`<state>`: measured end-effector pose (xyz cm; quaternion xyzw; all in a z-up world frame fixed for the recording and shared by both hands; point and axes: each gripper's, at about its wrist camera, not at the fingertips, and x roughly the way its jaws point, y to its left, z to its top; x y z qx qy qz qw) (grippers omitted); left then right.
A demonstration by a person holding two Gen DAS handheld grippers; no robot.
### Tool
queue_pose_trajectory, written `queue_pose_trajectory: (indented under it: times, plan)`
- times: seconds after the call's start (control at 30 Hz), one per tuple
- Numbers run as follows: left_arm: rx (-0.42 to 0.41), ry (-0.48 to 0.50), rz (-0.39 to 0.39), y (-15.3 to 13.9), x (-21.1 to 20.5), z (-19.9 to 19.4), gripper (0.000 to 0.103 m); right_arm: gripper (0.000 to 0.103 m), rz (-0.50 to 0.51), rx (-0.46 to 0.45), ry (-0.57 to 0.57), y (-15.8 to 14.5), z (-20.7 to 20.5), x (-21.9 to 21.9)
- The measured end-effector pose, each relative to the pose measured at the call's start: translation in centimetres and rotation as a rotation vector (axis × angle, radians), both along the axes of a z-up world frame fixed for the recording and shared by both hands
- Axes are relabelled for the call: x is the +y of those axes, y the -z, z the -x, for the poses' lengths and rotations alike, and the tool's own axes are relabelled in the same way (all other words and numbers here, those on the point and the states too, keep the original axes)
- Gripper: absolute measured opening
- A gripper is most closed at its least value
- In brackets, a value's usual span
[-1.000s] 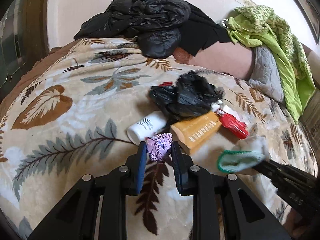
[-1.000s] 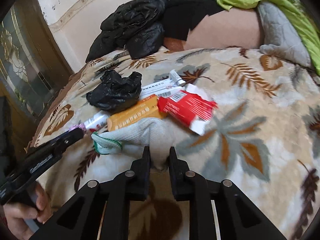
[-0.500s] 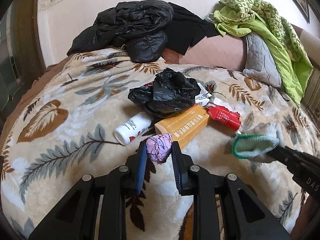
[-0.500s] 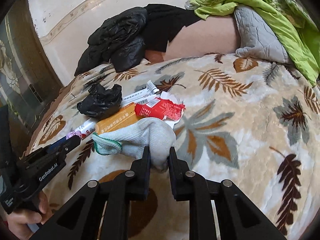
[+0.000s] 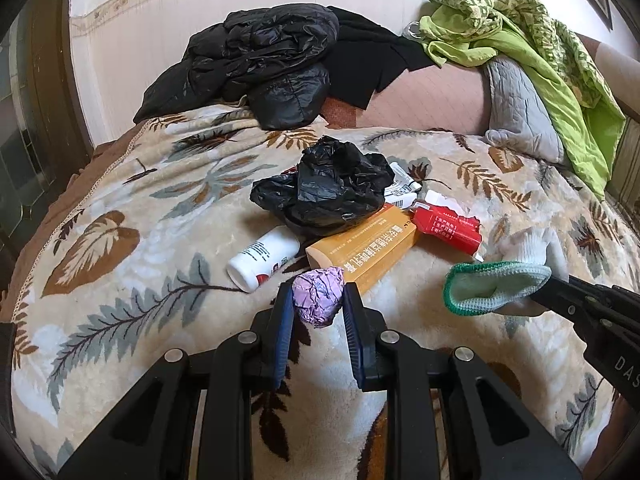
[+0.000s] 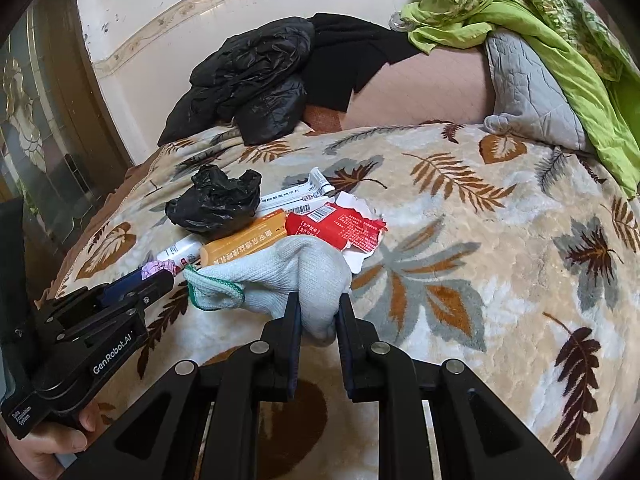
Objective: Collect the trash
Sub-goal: 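Lift the pink ball with the left tool while the right tool lifts the sock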
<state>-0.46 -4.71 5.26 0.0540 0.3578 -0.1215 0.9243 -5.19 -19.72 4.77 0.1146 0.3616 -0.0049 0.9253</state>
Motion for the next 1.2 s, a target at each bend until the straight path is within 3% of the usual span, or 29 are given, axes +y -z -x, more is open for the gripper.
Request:
queue_pose_trajectory:
  times: [0.77, 1.1, 1.2]
  plan:
    - [-0.023, 0.008, -0.044, 0.1, -0.8, 0.5, 0.024, 0.018, 0.024, -0.03, 0.019, -0.7, 0.5, -1.0]
    - [-0.022, 0.011, -0.035, 0.1, -0.8, 0.6, 0.024, 0.018, 0.026, -0.032, 0.019, -0.7, 0.6, -1.0]
    - [-0.011, 0.027, 0.008, -0.2, -0.7, 0.6, 0.024, 0.018, 0.024, -0.035, 0.021, -0.9, 0.6, -1.0]
